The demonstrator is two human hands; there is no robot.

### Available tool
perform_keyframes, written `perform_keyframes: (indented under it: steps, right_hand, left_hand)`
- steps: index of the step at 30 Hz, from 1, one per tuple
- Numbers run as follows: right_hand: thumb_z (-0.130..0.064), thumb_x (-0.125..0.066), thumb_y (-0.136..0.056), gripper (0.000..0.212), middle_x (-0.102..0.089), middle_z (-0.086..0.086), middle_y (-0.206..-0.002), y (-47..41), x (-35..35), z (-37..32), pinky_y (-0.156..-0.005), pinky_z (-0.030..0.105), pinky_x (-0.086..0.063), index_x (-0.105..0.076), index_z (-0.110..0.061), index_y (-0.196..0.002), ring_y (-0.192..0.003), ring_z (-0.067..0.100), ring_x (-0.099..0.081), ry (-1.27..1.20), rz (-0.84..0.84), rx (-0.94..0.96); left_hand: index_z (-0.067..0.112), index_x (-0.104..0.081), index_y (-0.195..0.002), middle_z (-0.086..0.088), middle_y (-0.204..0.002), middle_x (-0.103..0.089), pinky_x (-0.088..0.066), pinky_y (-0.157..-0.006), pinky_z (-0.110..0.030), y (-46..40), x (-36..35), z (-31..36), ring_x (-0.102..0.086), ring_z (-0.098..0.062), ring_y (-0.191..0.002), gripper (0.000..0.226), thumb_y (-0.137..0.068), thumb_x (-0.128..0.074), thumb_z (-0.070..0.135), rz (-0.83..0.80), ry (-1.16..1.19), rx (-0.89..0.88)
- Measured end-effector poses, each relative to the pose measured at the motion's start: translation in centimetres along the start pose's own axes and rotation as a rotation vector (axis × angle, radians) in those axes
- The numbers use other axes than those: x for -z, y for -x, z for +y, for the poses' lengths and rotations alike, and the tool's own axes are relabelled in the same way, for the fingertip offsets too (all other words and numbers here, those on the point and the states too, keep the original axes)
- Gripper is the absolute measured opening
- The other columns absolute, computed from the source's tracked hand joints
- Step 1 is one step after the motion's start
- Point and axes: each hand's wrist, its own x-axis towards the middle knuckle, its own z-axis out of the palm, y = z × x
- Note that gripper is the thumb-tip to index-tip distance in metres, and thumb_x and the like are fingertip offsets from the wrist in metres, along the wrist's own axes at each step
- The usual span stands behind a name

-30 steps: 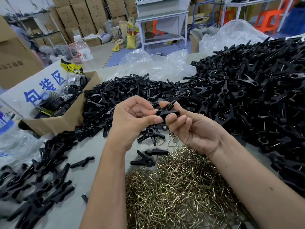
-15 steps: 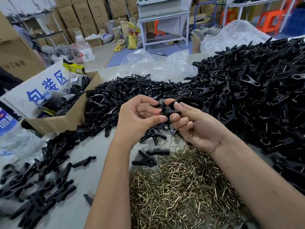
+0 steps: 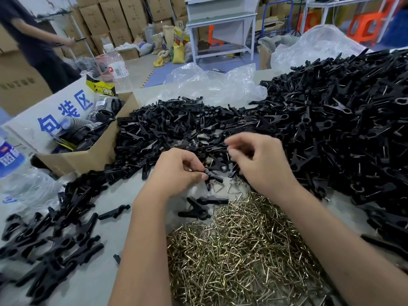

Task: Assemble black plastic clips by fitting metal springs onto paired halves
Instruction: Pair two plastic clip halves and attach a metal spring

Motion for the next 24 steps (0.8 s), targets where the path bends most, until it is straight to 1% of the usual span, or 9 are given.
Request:
perform_keyframes:
  steps: [2, 4, 5, 7, 10, 12, 14, 19, 24]
  right_hand:
    - [-0.026, -0.076, -0.093, 0.032, -0.074, -0.008, -0.106, 0.6, -0.7, -0.3, -0.094, 0.031, -0.053, -0.074, -0.023, -0.124, -0.099, 0.010, -0.062, 0.219, -0.179, 0.118]
    - [-0.040, -0.078, -0.089, 0.043, -0.072, -0.010, -0.109, 0.9, -1.4, -0.4, -0.095, 0.032, -0.046, -0.070, -0.029, -0.130, -0.104, 0.013, -0.052, 0.340, -0.316, 0.151]
    - [-0.042, -0.079, -0.088, 0.046, -0.072, -0.011, -0.106, 1.0, -1.6, -0.4, -0.091, 0.031, -0.046, -0.069, -0.031, -0.131, -0.102, 0.012, -0.048, 0.350, -0.329, 0.152]
    - [-0.035, -0.082, -0.086, 0.048, -0.070, -0.014, -0.097, 1.1, -1.8, -0.2, -0.084, 0.031, -0.046, -0.067, -0.034, -0.131, -0.097, 0.008, -0.045, 0.334, -0.304, 0.136]
    - [-0.026, -0.082, -0.087, 0.047, -0.070, -0.017, -0.089, 1.1, -1.7, 0.0, -0.084, 0.034, -0.049, -0.066, -0.034, -0.131, -0.096, 0.006, -0.046, 0.308, -0.274, 0.084]
    - [-0.025, -0.081, -0.089, 0.039, -0.070, -0.016, -0.088, 1.1, -1.7, 0.0, -0.082, 0.034, -0.048, -0.070, -0.031, -0.126, -0.098, 0.010, -0.048, 0.330, -0.289, 0.088]
    - [-0.021, -0.079, -0.090, 0.025, -0.070, -0.015, -0.089, 1.1, -1.7, -0.2, -0.081, 0.033, -0.048, -0.075, -0.027, -0.114, -0.100, 0.015, -0.050, 0.359, -0.322, 0.105]
    - [-0.024, -0.074, -0.093, 0.014, -0.072, -0.013, -0.086, 1.2, -1.6, -0.3, -0.079, 0.029, -0.044, -0.077, -0.025, -0.107, -0.100, 0.015, -0.050, 0.367, -0.309, 0.113]
    - [-0.025, -0.073, -0.094, 0.012, -0.073, -0.013, -0.089, 1.3, -1.6, -0.3, -0.082, 0.029, -0.044, -0.079, -0.024, -0.105, -0.098, 0.013, -0.050, 0.337, -0.292, 0.121]
  left_hand:
    - [0.026, -0.077, -0.070, 0.013, -0.058, -0.066, -0.041, -0.049, -0.012, 0.0, 0.1, 0.0, -0.053, 0.003, -0.049, 0.019, -0.076, -0.092, 0.018, -0.026, 0.047, -0.013]
    - [0.026, -0.078, -0.071, 0.004, -0.067, -0.071, -0.049, -0.054, -0.018, 0.0, 0.2, 0.2, -0.059, -0.004, -0.056, 0.018, -0.077, -0.091, 0.017, -0.045, 0.098, -0.036]
    - [0.026, -0.077, -0.071, 0.002, -0.070, -0.072, -0.051, -0.056, -0.019, 0.1, 0.1, 0.2, -0.062, -0.005, -0.058, 0.018, -0.077, -0.091, 0.017, -0.047, 0.114, -0.046]
    - [0.027, -0.076, -0.071, 0.002, -0.072, -0.073, -0.052, -0.057, -0.019, 0.0, 0.1, 0.2, -0.064, -0.006, -0.060, 0.019, -0.077, -0.091, 0.016, -0.032, 0.125, -0.044]
    - [0.027, -0.073, -0.074, 0.005, -0.070, -0.071, -0.047, -0.058, -0.019, -0.2, 0.0, -0.1, -0.060, -0.005, -0.061, 0.018, -0.081, -0.088, 0.019, 0.089, 0.089, -0.019]
    - [0.024, -0.071, -0.077, 0.007, -0.072, -0.069, -0.045, -0.060, -0.018, -0.3, 0.1, -0.4, -0.059, -0.004, -0.062, 0.017, -0.085, -0.085, 0.020, 0.207, 0.084, 0.008]
    - [0.022, -0.069, -0.078, 0.006, -0.075, -0.070, -0.045, -0.062, -0.019, -0.4, 0.2, -0.5, -0.061, -0.005, -0.066, 0.017, -0.086, -0.084, 0.020, 0.257, 0.048, 0.048]
    - [0.024, -0.068, -0.072, 0.009, -0.074, -0.070, -0.042, -0.059, -0.020, -0.1, 0.0, -0.5, -0.062, -0.007, -0.068, 0.026, -0.074, -0.092, 0.014, 0.111, -0.121, 0.091]
    - [0.024, -0.067, -0.071, 0.003, -0.072, -0.069, -0.046, -0.060, -0.026, -0.2, -0.1, -0.6, -0.062, -0.013, -0.067, 0.028, -0.072, -0.093, 0.013, 0.149, -0.138, 0.080]
